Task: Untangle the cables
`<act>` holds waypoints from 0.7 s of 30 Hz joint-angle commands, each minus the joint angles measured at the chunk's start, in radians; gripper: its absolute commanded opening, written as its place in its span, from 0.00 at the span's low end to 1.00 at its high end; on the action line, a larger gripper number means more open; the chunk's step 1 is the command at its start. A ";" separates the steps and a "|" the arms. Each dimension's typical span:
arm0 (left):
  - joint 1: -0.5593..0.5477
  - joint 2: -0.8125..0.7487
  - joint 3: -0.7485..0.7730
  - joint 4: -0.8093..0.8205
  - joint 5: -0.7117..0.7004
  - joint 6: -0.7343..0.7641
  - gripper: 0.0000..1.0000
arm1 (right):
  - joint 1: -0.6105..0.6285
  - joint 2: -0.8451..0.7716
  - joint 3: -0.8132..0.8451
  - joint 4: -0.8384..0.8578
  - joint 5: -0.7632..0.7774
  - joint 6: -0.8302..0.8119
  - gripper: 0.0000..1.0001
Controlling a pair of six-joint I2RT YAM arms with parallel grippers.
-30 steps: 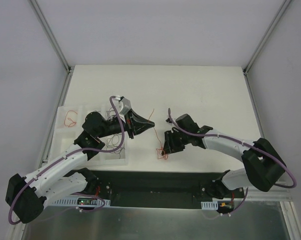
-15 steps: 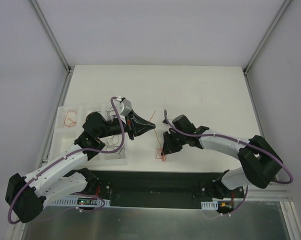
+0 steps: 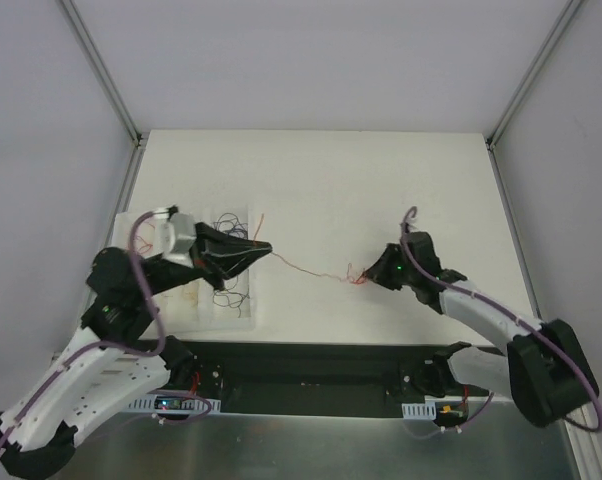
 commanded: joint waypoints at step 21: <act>-0.008 -0.299 0.367 -0.569 -0.785 0.247 0.00 | -0.452 -0.497 -0.044 -0.315 0.354 -0.160 0.00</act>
